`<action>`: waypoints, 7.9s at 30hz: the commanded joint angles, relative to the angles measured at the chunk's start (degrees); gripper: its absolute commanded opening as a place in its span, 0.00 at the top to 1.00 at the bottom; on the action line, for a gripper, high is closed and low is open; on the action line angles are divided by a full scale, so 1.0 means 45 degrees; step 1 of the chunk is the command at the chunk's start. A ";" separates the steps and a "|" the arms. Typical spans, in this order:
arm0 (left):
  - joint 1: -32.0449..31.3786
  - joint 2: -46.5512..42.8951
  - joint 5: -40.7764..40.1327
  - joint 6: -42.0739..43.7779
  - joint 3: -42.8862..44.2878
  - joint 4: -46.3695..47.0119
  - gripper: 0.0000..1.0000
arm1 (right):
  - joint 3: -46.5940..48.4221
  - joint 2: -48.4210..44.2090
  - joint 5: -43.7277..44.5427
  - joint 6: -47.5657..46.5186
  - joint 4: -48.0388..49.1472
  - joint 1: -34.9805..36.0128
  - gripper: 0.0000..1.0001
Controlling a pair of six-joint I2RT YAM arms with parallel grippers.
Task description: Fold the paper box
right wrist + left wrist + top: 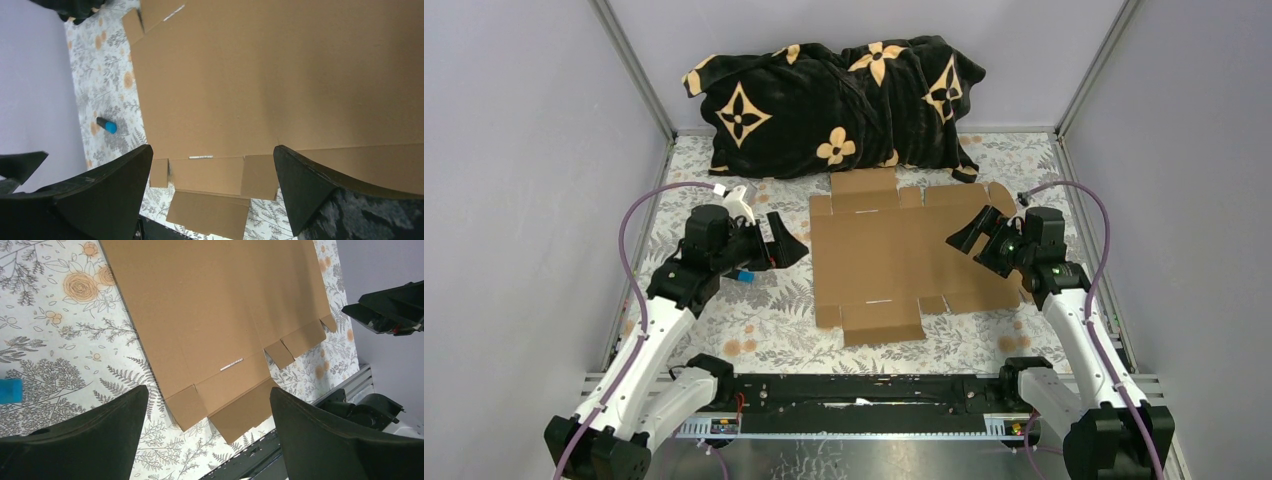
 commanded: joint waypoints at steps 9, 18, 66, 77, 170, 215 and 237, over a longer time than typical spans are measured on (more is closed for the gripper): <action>-0.0032 0.1211 0.0666 -0.0817 -0.0254 0.2216 0.01 | 0.1151 0.0512 0.5018 0.0357 -0.2190 0.0028 0.01; -0.0032 0.2151 0.0743 -0.1362 -0.1144 0.3274 0.23 | 0.0461 0.0761 0.2474 -0.0355 -0.1936 0.0028 0.18; -0.0538 0.5305 -0.1085 -0.2519 -0.0541 0.5005 0.32 | -0.0242 0.0902 0.4417 0.4242 -0.3841 0.6257 0.28; -0.0539 0.4833 -0.0358 -0.2797 -0.0758 0.5424 0.25 | 0.0396 -0.0533 0.7119 0.8812 -0.7361 0.6297 0.25; -0.0281 0.5002 0.1053 -0.2271 -0.0698 0.5462 0.20 | -0.4348 -0.1839 1.3414 1.4249 -0.2791 0.6278 0.42; -0.0520 0.5318 0.0976 -0.2253 -0.0733 0.5540 0.20 | -0.6319 -0.1721 1.2421 1.6574 -0.2382 0.6276 0.39; -0.0613 0.5198 0.0799 -0.2137 -0.0593 0.5176 0.20 | -0.4398 -0.2303 1.4923 1.2603 -0.1545 0.6253 0.73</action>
